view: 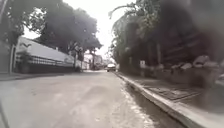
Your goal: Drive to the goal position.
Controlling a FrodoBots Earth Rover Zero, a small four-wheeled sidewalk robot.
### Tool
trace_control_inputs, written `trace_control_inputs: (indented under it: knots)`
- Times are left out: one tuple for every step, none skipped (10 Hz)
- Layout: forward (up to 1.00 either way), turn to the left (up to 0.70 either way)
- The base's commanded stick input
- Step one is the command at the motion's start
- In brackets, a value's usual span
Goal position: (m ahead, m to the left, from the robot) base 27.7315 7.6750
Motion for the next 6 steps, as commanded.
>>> trace_control_inputs:
  knots:
    - [0.7, 0.0]
    - [0.7, 0.0]
    - [0.7, 0.0]
    - [0.7, 0.0]
    - [0.7, 0.0]
    - [0.7, 0.0]
